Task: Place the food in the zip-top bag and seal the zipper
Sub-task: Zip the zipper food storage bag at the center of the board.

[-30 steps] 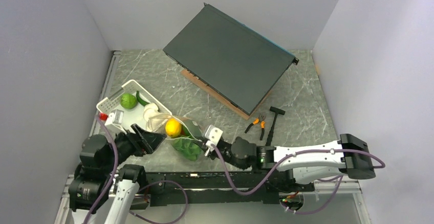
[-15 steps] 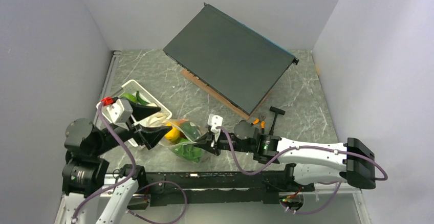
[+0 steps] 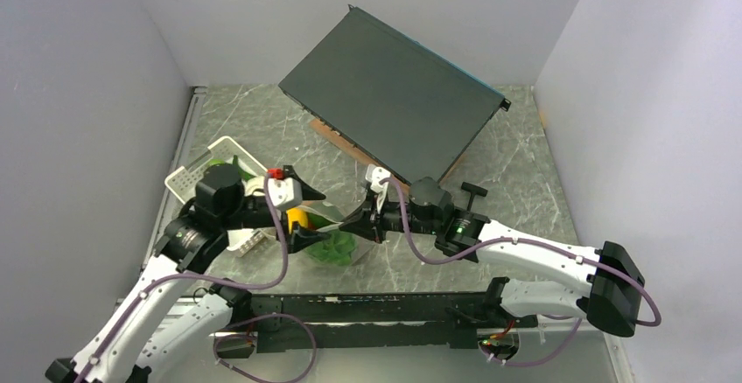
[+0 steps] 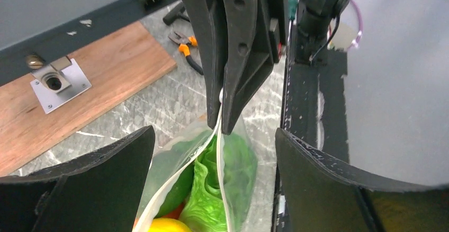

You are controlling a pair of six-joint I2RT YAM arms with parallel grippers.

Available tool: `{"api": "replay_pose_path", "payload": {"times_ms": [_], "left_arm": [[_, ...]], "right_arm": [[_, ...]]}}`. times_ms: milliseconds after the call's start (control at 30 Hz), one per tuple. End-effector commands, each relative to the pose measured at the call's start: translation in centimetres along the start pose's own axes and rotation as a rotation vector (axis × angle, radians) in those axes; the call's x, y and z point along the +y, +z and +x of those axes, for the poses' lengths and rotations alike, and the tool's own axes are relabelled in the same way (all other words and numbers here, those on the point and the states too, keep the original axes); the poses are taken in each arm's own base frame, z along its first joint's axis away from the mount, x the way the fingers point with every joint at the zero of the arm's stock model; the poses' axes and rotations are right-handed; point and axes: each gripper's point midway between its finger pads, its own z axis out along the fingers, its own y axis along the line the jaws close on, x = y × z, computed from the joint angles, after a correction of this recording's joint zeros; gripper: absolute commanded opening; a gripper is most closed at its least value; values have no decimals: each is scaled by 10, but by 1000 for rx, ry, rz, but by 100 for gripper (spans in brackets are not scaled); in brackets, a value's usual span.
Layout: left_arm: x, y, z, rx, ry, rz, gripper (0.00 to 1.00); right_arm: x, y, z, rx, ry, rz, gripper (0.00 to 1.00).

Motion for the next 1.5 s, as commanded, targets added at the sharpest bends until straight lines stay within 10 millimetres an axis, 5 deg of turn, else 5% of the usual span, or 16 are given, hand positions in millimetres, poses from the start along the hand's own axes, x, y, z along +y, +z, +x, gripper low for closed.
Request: {"api": "replay_pose_path", "payload": {"times_ms": [0,267,733,867,1000,1233,1367,1467], "left_arm": [[12,20,14,12,144,9,88],[10,30,49,90,70,64,77],[14,28,58,44,84,-22,41],[15,28,59,60,89,-20,22],[18,23,56,49,131,-56,0],[21,16,51,12,180,-112,0],[22,15,50,10,182,-125,0],[23,16,50,11,179,-124,0]], "right_arm": [[9,-1,-22,-23,-4,-65,0],[6,1,-19,18,-7,-67,0],[3,4,-18,45,8,-56,0],[3,3,-26,22,25,-48,0],[-4,2,-33,0,40,0,15],[-9,-4,-28,-15,89,2,46],[-11,-16,-23,-54,109,8,77],[-8,-28,-17,-105,104,-9,83]]}}
